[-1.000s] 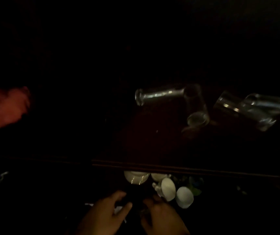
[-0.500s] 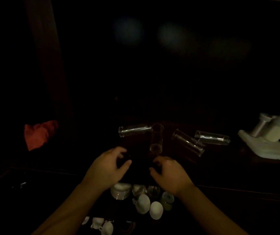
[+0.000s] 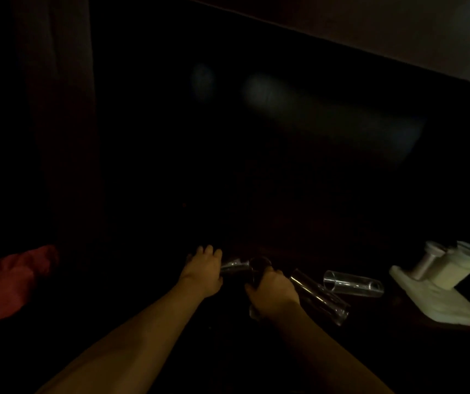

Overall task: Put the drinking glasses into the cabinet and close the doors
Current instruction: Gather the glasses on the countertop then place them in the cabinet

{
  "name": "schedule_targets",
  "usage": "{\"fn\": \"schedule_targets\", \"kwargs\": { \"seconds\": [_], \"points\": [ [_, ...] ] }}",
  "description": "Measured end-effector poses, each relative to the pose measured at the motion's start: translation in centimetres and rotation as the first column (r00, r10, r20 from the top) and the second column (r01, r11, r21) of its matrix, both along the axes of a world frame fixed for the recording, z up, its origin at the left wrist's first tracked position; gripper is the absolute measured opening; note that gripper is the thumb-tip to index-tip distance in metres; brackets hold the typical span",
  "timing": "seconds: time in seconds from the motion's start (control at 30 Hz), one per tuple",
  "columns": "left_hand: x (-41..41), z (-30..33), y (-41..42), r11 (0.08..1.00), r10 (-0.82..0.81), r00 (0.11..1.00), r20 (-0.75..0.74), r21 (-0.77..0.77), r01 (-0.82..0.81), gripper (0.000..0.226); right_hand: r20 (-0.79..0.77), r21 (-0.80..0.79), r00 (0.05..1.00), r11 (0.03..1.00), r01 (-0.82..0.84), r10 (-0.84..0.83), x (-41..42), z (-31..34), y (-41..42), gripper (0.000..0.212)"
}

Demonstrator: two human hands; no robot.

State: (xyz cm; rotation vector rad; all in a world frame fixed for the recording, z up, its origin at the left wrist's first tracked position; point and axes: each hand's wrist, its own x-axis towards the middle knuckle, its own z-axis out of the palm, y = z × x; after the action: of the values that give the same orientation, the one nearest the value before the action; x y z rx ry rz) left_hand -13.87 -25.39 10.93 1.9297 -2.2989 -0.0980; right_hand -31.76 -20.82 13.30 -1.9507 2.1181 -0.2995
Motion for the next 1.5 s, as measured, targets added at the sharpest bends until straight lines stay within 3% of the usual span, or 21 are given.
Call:
{"fn": "schedule_targets", "kwargs": {
  "seconds": [0.13, 0.3, 0.4, 0.53, 0.63, 0.73, 0.87, 0.97, 1.23, 1.5],
  "points": [
    [-0.2, -0.4, -2.1, 0.996, -0.032, 0.996, 0.086, 0.091, 0.024, 0.064, -0.004, 0.091, 0.994, 0.990, 0.108, -0.109, 0.4, -0.7, -1.8, 0.047],
    [-1.2, -0.9, -3.1, 0.997, 0.007, 0.981, 0.196, 0.072, -0.022, 0.064, 0.049, 0.142, 0.978, 0.971, 0.192, -0.201, 0.1, -1.5, -2.2, 0.020],
    [-1.3, -0.8, -3.8, 0.995, 0.004, 0.967, 0.254, 0.094, -0.028, 0.070, 0.086, 0.179, 0.973, 0.964, 0.198, -0.215, -0.5, -1.7, -2.7, 0.022],
    [-1.4, -0.9, -4.4, 0.996, 0.009, 0.974, 0.225, 0.084, -0.028, 0.065, 0.187, 0.208, 0.960, 0.964, 0.168, -0.207, -1.5, -2.2, -3.3, 0.031],
    [-1.0, -1.0, -3.9, 0.995, 0.044, 0.991, 0.124, 0.083, -0.054, 0.060, 0.258, 0.182, 0.943, 0.969, 0.167, -0.210, -2.6, -2.4, -3.4, 0.031],
    [-0.5, -0.8, -2.7, 0.995, 0.099, 0.993, -0.067, 0.038, -0.097, 0.059, 0.336, 0.183, 0.911, 0.965, 0.187, -0.241, -3.6, -2.8, -3.0, 0.041],
    [-0.5, -1.0, -0.8, 0.987, 0.144, 0.915, -0.378, -0.011, -0.160, 0.062, 0.426, 0.172, 0.880, 0.974, 0.150, -0.211, -4.6, -3.6, -2.8, 0.045],
    [-0.9, -1.4, 0.6, 0.978, 0.158, 0.842, -0.516, -0.036, -0.205, 0.065, 0.457, 0.124, 0.876, 0.986, 0.109, -0.154, -5.0, -3.7, -2.3, 0.043],
    [-2.1, -3.7, 2.5, 0.964, 0.146, 0.657, -0.739, -0.044, -0.264, 0.069, 0.655, -0.035, 0.755, 0.999, 0.001, 0.022, -5.7, -4.9, -1.4, 0.063],
    [-2.9, -5.3, 2.0, 0.949, 0.131, 0.602, -0.788, -0.076, -0.306, 0.069, 0.707, -0.103, 0.701, 0.994, -0.023, 0.089, -5.5, -7.0, -2.7, 0.061]
  ]
}}
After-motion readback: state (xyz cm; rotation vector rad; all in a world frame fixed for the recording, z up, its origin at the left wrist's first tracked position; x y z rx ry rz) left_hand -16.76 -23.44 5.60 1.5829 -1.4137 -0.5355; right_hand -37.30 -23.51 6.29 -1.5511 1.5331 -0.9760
